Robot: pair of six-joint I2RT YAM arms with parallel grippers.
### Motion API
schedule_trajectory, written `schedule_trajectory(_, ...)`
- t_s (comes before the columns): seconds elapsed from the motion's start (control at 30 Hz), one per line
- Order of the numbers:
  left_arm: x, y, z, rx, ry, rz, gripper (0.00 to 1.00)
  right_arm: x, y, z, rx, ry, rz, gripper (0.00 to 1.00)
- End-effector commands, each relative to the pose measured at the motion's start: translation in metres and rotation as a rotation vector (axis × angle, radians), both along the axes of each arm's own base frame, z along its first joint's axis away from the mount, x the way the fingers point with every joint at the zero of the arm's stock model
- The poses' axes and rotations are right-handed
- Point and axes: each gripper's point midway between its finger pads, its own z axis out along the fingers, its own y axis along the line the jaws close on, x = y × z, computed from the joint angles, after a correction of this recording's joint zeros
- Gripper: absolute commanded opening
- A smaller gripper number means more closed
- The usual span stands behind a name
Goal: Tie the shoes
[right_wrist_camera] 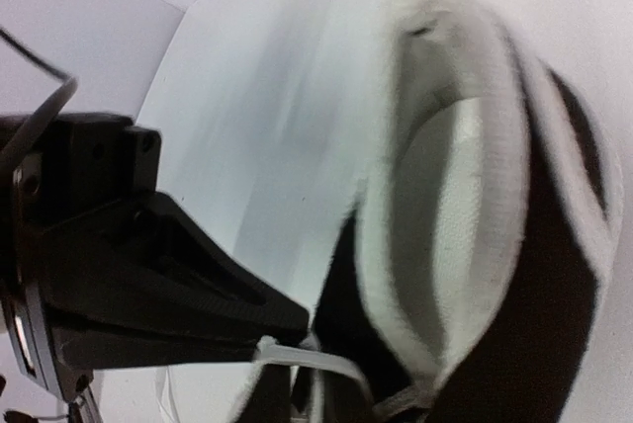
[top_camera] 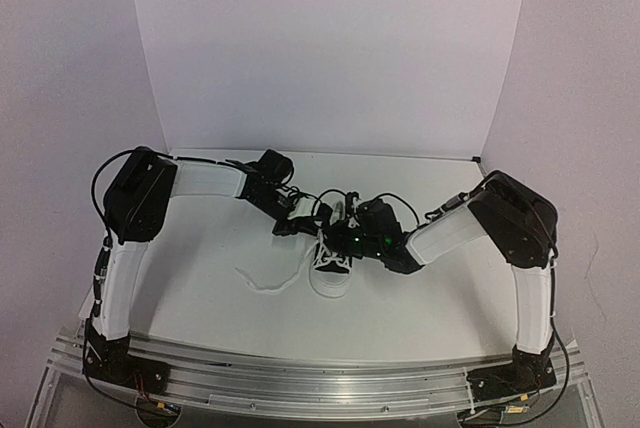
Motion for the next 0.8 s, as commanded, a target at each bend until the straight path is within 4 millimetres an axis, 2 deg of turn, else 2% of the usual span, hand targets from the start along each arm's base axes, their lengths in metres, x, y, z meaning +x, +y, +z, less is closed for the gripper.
schedule_trajectory(0.0, 0.007, -0.009, 0.030, -0.029, -0.030, 0.073, 0.00, -0.013, 0.008, 0.036, -0.019, -0.076, 0.115, 0.33)
schedule_trajectory(0.07, 0.008, -0.008, 0.034, -0.025, 0.000, 0.106, 0.00, -0.019, 0.003, 0.052, -0.049, -0.111, 0.140, 0.45)
schedule_trajectory(0.13, 0.009, -0.007, 0.035, -0.016, 0.037, 0.143, 0.00, -0.028, -0.003, 0.059, -0.106, -0.125, 0.171, 0.51)
schedule_trajectory(0.27, 0.006, -0.001, 0.033, 0.004, 0.125, 0.204, 0.00, -0.054, -0.010, 0.067, -0.231, -0.115, 0.262, 0.56)
schedule_trajectory(0.37, 0.002, 0.002, 0.033, 0.009, 0.165, 0.221, 0.00, -0.081, -0.020, 0.061, -0.348, -0.136, 0.353, 0.57)
schedule_trajectory(0.5, 0.001, 0.004, 0.035, 0.006, 0.201, 0.243, 0.00, -0.105, -0.039, 0.066, -0.522, -0.279, 0.449, 0.59)
schedule_trajectory(0.57, 0.001, 0.004, 0.037, 0.001, 0.212, 0.248, 0.00, -0.123, -0.023, 0.072, -0.579, -0.412, 0.592, 0.60)
schedule_trajectory(0.63, 0.002, 0.003, 0.036, 0.000, 0.221, 0.254, 0.00, -0.138, 0.006, 0.073, -0.574, -0.501, 0.739, 0.61)
schedule_trajectory(0.67, 0.003, 0.003, 0.037, 0.000, 0.223, 0.256, 0.00, -0.143, 0.027, 0.077, -0.552, -0.542, 0.811, 0.61)
schedule_trajectory(0.77, 0.005, 0.003, 0.037, 0.002, 0.227, 0.268, 0.00, -0.150, 0.074, 0.050, -0.563, -0.590, 0.962, 0.62)
